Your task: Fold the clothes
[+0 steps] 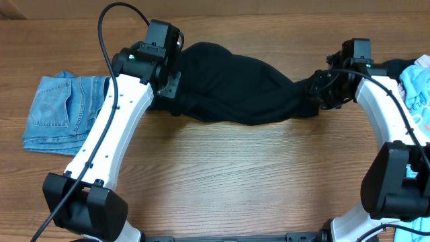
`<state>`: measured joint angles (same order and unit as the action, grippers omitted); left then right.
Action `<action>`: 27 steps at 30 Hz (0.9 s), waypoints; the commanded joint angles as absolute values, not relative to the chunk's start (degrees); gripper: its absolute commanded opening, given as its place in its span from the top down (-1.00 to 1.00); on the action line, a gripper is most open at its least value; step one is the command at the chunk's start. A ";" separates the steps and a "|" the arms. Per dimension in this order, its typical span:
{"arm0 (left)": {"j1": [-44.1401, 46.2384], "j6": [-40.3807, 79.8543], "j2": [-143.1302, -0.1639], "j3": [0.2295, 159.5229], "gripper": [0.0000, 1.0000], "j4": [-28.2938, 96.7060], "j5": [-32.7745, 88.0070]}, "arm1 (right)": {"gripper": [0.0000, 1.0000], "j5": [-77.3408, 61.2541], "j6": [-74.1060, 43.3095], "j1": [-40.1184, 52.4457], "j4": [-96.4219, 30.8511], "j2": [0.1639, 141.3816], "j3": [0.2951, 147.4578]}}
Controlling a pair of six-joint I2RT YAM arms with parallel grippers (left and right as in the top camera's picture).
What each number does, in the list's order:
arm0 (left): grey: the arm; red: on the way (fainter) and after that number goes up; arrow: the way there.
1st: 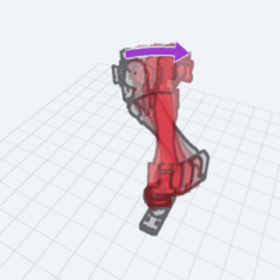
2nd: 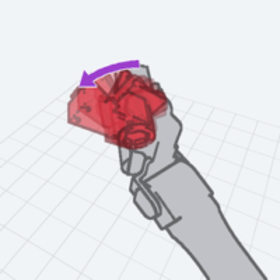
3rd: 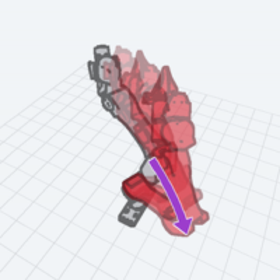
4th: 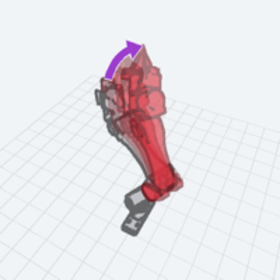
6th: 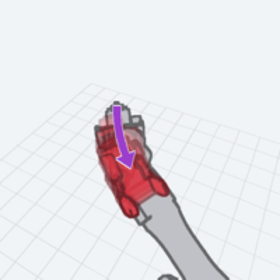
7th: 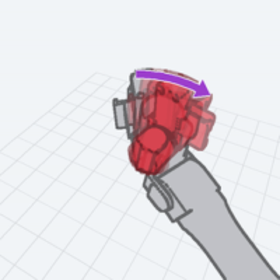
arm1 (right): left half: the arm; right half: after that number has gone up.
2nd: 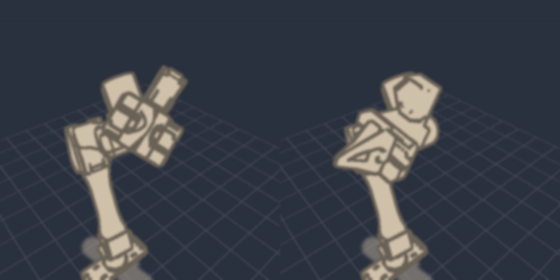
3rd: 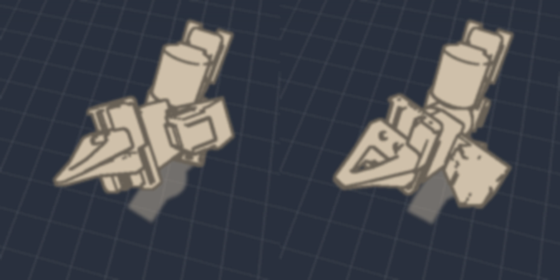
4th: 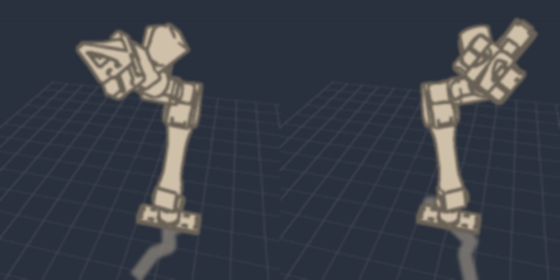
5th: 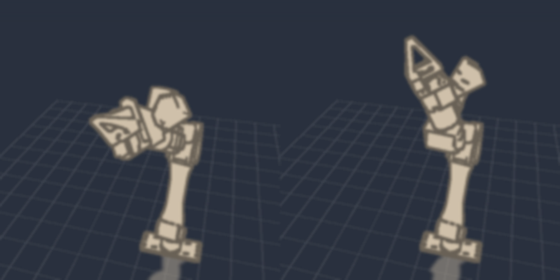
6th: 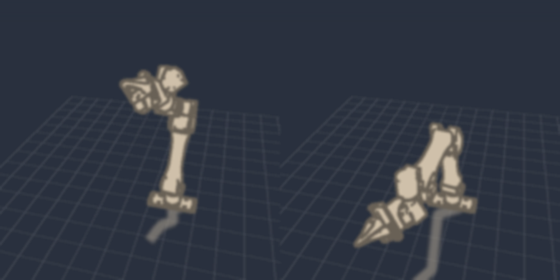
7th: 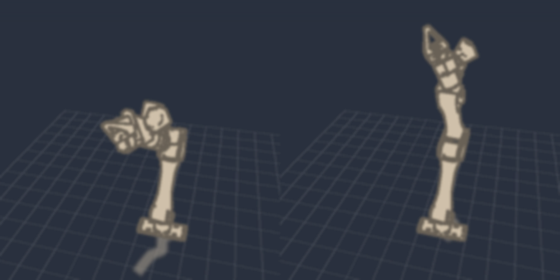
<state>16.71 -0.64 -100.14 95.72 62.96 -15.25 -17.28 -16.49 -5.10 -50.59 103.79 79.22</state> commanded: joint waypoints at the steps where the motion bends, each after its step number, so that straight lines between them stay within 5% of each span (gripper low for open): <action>1: 16.14 -1.76 -99.68 96.49 0.92 62.74 -15.59 | 0.20 -10.00 -16.93 -5.45 -49.82 104.71 78.56; 4: 16.14 -1.76 -99.68 96.49 0.92 62.67 -15.59 | 0.15 -9.41 -16.95 -5.45 -48.64 104.88 76.34; 6: 16.14 -1.76 -99.68 96.49 0.92 62.70 -15.55 | 0.43 -9.54 -17.89 -5.45 -47.51 105.73 74.08; 10: 16.14 -1.76 -99.68 96.49 0.92 62.67 -15.55 | 0.57 -18.92 -18.26 -5.41 -40.38 107.50 69.04; 23: 16.14 -1.76 -99.68 96.49 0.92 62.61 -15.40 | 0.07 -20.67 -24.27 -5.32 -23.07 107.50 63.00; 27: 16.14 -1.76 -99.68 96.49 0.92 62.30 -15.40 | 0.84 -20.73 -24.25 -5.34 -21.50 107.39 63.26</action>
